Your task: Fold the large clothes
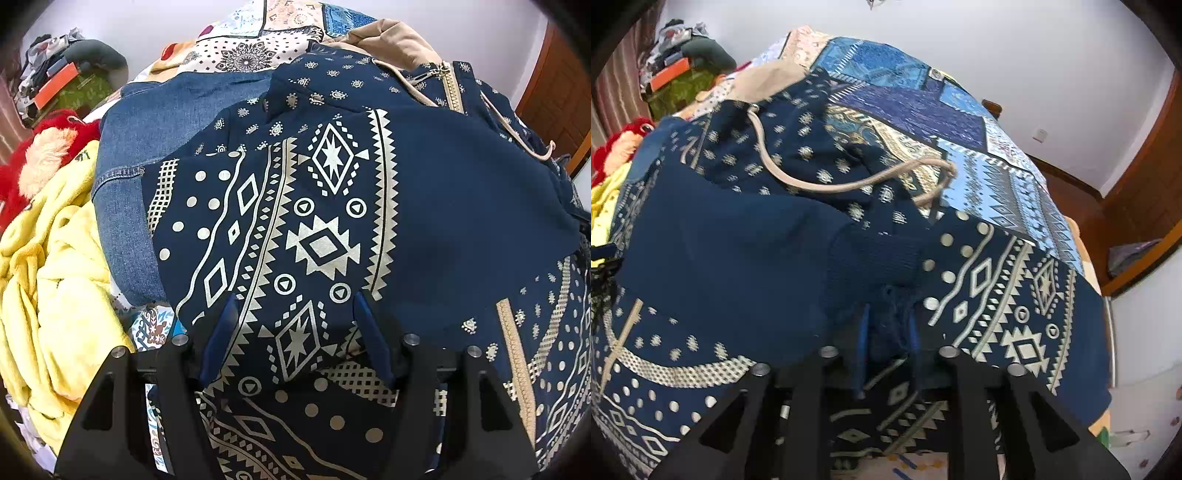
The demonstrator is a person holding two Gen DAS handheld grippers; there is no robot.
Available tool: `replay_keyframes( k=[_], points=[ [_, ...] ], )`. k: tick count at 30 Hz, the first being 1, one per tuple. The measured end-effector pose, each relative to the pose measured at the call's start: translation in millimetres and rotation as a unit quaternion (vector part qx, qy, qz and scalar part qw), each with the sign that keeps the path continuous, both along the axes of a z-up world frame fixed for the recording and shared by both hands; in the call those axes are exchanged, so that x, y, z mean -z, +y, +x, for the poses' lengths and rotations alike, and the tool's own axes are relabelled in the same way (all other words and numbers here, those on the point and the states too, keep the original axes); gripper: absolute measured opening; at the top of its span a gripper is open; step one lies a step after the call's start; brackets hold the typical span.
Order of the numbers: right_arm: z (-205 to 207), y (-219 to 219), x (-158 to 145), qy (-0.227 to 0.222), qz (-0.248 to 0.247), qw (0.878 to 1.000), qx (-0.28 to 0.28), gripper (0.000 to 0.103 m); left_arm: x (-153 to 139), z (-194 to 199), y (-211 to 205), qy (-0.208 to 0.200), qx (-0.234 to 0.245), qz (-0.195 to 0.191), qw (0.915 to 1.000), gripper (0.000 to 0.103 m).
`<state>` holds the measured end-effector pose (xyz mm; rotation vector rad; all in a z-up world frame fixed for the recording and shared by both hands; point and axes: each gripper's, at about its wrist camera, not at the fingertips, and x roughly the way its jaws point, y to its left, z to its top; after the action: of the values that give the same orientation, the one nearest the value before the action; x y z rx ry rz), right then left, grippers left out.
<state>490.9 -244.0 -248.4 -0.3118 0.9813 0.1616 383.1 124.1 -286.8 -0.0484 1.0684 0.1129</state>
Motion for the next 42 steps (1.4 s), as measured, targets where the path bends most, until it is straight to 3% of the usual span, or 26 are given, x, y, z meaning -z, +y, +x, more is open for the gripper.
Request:
replay_keyframes(
  k=[1,2,7,14,17,23,26,27,30,34,36,39,41,42],
  points=[
    [0.7,-4.2,0.2,-0.017,-0.036,0.999,0.022,0.093,1.2,0.0,-1.1,-0.001,0.0,0.01,1.0,0.071],
    [0.3,-9.6,0.4,-0.027,-0.05,0.998,0.03,0.101,2.6,0.5,-0.2,-0.002,-0.001,0.014,0.9999,0.072],
    [-8.5,-52.8,-6.0,0.02,0.023,0.998,0.047,0.1,0.2,-4.0,0.0,-0.001,-0.01,0.015,0.9998,0.072],
    [-39.2,-132.5,-38.3,0.028,0.122,0.987,0.104,0.1,-24.1,-16.6,-14.0,-0.005,0.002,0.031,0.9995,0.072],
    [-49.6,-167.2,-41.6,0.051,0.17,0.975,0.132,0.1,-39.0,-19.6,-24.9,-0.018,0.013,0.008,0.9997,0.072],
    [-57.5,-221.5,-18.3,0.083,0.23,0.95,0.194,0.1,-66.1,-15.0,-61.1,-0.05,0.043,-0.022,0.9976,0.072],
    [-50.8,-238.2,0.4,0.103,0.275,0.93,0.221,0.1,-75.5,-9.6,-82.6,-0.062,0.065,-0.03,0.9955,0.072],
    [-45.8,-244.5,8.6,0.115,0.302,0.918,0.228,0.1,-77.3,-8.6,-88.5,-0.065,0.071,-0.033,0.9949,0.072],
    [-31.7,-257.7,29.1,0.128,0.363,0.887,0.256,0.096,-79.3,-2.5,-101.8,-0.068,0.09,-0.039,0.9928,0.072],
    [-8.0,-265.2,40.2,0.117,0.377,0.876,0.278,0.089,-75.5,1.2,-114.6,-0.065,0.107,-0.042,0.9913,0.072],
    [5.1,-262.1,42.3,0.108,0.358,0.881,0.289,0.078,-71.6,1.2,-116.2,-0.06,0.111,-0.039,0.9912,0.072],
    [19.1,-263.8,40.6,0.094,0.338,0.887,0.301,0.048,-65.2,-1.1,-115.5,-0.055,0.111,-0.024,0.992,0.072],
    [25.2,-265.9,35.4,0.089,0.336,0.886,0.306,0.021,-62.1,-4.1,-112.4,-0.051,0.109,-0.022,0.9924,0.072],
    [30.2,-264.6,31.1,0.086,0.333,0.888,0.305,0.017,-61.4,-6.1,-110.1,-0.049,0.108,-0.023,0.9926,0.072]
  ],
)
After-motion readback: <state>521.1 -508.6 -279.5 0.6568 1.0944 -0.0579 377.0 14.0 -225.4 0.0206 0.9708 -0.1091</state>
